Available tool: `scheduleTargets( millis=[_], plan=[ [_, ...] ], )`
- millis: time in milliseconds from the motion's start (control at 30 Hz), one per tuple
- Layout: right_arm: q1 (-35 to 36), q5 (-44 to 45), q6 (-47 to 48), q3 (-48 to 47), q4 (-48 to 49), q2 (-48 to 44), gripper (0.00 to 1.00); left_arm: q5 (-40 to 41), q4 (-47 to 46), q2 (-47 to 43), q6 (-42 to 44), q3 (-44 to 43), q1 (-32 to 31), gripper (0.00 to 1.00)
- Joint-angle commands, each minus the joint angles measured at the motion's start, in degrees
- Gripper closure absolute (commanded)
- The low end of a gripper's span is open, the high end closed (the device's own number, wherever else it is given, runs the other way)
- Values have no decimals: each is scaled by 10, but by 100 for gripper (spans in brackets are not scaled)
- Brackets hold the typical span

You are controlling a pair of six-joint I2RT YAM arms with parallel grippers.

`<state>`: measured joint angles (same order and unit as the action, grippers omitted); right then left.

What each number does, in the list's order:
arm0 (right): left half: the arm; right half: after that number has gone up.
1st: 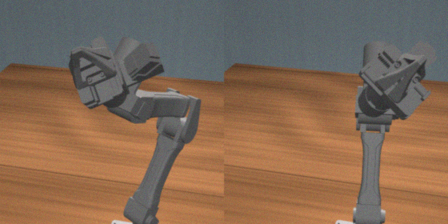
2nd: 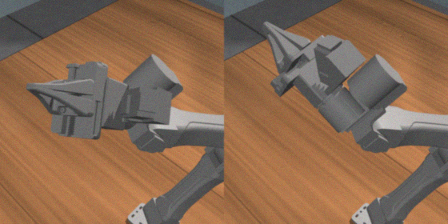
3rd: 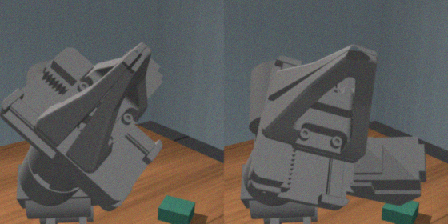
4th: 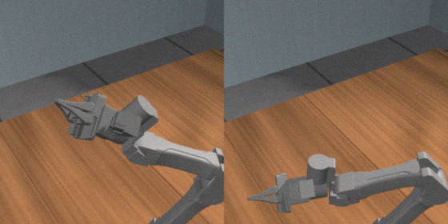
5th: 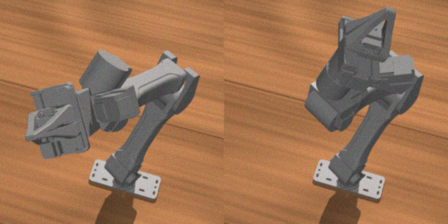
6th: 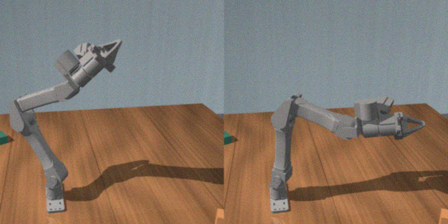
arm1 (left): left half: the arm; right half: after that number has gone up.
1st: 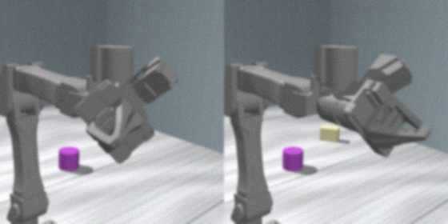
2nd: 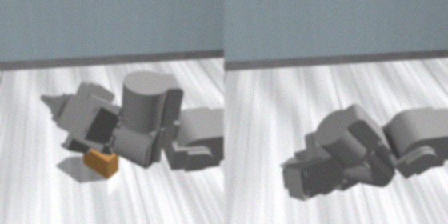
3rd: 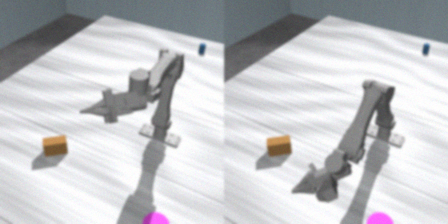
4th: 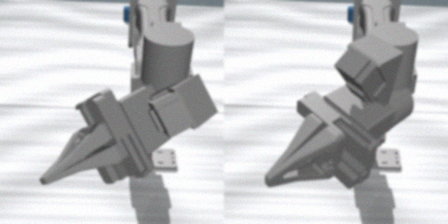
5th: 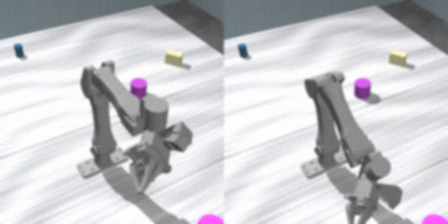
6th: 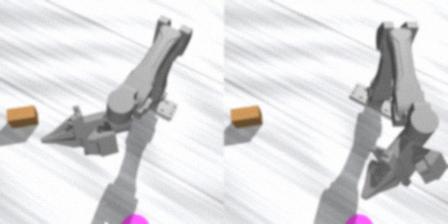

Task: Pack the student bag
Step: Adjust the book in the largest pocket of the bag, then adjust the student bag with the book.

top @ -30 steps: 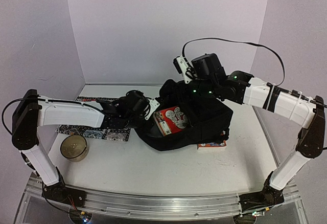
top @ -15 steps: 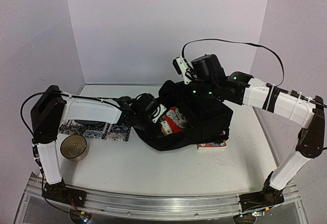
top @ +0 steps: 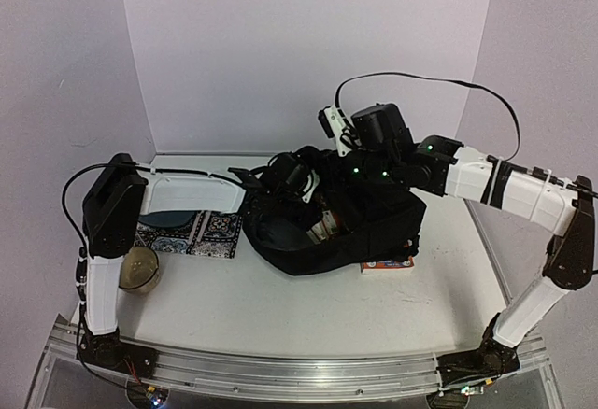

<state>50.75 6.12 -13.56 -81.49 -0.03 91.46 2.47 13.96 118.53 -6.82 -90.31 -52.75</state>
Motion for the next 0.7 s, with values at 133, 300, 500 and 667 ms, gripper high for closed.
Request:
scheduleTargets(
  millis=[133,300,500,667],
  plan=[
    [-43,60,12,33,33,-70,100,-12,-55,-160,-51,129,2,40],
    [-94,83,28,43,21,-98,100,9,-48,-257,-73,200,4,26],
    [-163,118,47,42,2,-143,100,38,-19,-315,-92,239,28,20],
    [-220,157,67,28,-24,-159,100,35,-17,-324,-113,260,59,19]
  ],
)
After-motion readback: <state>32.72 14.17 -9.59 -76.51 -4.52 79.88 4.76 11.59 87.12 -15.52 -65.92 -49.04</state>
